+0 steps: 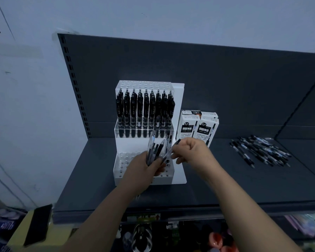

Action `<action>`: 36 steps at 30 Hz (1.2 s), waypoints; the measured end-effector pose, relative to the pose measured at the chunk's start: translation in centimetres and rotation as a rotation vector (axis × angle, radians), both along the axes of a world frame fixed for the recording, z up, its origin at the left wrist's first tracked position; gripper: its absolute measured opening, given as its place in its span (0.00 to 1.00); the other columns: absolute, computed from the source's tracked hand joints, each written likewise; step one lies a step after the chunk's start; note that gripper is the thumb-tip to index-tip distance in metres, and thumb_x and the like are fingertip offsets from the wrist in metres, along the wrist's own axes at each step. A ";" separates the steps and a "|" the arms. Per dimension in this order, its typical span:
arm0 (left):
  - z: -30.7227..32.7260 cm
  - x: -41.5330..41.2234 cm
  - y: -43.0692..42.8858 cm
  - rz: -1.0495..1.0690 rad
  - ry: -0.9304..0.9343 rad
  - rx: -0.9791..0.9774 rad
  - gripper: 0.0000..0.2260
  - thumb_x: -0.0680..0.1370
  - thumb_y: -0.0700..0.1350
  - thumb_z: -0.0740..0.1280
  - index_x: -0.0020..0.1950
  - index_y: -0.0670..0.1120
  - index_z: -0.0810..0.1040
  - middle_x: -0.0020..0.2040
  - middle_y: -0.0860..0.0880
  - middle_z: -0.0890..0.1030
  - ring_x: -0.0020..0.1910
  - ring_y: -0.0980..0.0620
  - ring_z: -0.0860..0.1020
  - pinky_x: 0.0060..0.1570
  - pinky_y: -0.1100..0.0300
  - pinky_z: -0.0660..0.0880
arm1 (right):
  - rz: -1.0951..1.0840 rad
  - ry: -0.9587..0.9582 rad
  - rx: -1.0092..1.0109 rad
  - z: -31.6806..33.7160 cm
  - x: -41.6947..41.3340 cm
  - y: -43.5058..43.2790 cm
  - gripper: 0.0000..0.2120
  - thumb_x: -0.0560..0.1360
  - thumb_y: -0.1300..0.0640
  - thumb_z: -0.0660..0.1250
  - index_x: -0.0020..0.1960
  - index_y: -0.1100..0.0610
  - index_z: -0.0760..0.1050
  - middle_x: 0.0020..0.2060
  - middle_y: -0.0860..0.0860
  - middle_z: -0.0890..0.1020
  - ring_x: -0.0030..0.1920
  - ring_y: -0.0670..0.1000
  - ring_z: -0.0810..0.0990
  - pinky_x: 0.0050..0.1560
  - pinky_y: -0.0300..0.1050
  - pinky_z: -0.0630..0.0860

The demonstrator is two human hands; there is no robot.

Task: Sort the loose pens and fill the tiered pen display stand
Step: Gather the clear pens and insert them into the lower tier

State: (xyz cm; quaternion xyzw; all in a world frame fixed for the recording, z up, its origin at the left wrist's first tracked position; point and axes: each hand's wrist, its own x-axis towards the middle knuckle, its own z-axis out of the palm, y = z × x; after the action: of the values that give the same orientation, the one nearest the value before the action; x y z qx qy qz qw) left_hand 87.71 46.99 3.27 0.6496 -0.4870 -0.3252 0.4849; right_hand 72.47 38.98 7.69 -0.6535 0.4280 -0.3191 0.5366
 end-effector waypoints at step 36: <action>0.0 0.8 0.8 0.075 0.075 -0.041 0.06 0.81 0.44 0.63 0.48 0.44 0.77 0.38 0.50 0.82 0.31 0.58 0.78 0.33 0.64 0.77 | -0.174 0.326 -0.318 0.2 0.9 -0.4 0.09 0.74 0.52 0.69 0.41 0.57 0.74 0.34 0.53 0.81 0.34 0.51 0.82 0.39 0.50 0.80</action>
State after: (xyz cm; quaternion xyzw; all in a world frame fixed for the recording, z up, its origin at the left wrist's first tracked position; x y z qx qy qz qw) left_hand 88.50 47.83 3.24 0.6447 -0.4504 -0.3210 0.5278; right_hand 73.37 38.58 7.84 -0.7334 0.5078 -0.3179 0.3214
